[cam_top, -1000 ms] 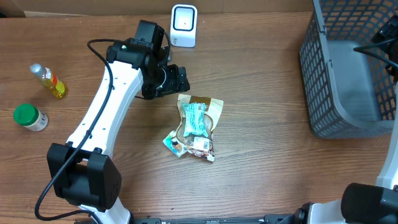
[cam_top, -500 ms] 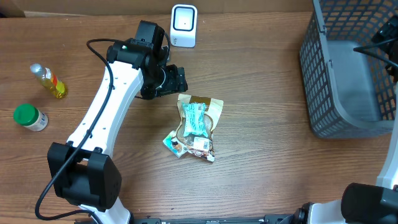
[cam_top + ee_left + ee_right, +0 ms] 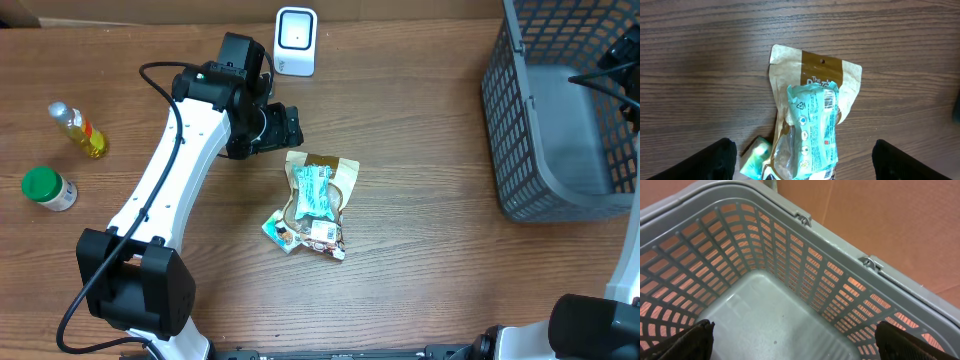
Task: Scan the item barcode
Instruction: 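Move the open left gripper over the packets at table center, then lower the left gripper and close it on the mint-green packet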
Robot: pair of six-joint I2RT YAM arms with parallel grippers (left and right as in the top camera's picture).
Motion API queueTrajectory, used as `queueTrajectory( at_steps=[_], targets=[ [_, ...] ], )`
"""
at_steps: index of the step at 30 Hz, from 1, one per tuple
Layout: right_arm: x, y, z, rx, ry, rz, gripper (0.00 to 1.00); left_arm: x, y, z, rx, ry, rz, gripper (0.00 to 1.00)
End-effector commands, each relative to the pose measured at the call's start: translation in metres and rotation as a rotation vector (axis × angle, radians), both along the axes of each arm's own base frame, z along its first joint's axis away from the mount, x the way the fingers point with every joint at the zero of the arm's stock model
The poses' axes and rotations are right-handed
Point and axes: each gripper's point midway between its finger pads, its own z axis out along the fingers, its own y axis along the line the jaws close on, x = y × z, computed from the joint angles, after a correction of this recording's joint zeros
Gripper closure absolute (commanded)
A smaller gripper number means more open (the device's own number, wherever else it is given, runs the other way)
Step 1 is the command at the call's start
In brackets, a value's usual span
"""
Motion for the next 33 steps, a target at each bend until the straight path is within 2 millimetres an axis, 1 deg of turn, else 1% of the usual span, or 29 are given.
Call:
queueTrajectory(
  at_steps=[1,5,8,11,13,19,21,23,26,28,33],
  targets=[
    [-0.001,-0.002,0.004,-0.014,-0.006,-0.008,0.00,-0.002,-0.002,-0.008,0.012,0.020,0.006,0.15],
    [-0.001,-0.002,0.004,-0.015,-0.006,-0.007,0.00,-0.003,-0.005,-0.008,0.012,0.020,-0.003,0.16],
    [-0.001,-0.002,0.004,-0.015,-0.006,-0.007,0.00,-0.008,-0.008,-0.010,0.023,0.031,-0.015,0.17],
    [-0.001,-0.002,0.004,-0.015,-0.006,-0.007,0.00,-0.014,-0.011,-0.016,0.058,0.042,-0.031,0.23],
    [-0.001,-0.002,0.004,-0.015,-0.006,-0.007,0.00,-0.021,-0.013,-0.023,0.072,0.061,-0.043,0.24],
    [-0.001,-0.002,0.004,-0.015,-0.006,-0.007,0.00,-0.049,-0.014,-0.057,0.094,0.171,-0.018,0.26],
    [-0.001,-0.002,0.004,-0.015,-0.006,-0.007,0.00,-0.053,-0.014,-0.066,0.095,0.181,-0.008,0.28],
    [-0.001,-0.002,0.004,-0.015,-0.006,-0.007,0.00,-0.055,-0.018,-0.074,0.078,0.190,0.004,0.35],
    [-0.001,-0.002,0.004,-0.015,-0.006,-0.007,0.00,-0.058,-0.029,-0.082,0.019,0.196,-0.010,0.41],
    [-0.001,-0.002,0.004,-0.015,-0.006,-0.007,0.00,-0.060,-0.032,-0.087,-0.003,0.202,0.000,0.42],
    [-0.001,-0.002,0.004,-0.014,-0.006,-0.008,0.00,-0.065,-0.031,-0.097,-0.003,0.220,0.020,0.43]
  ],
)
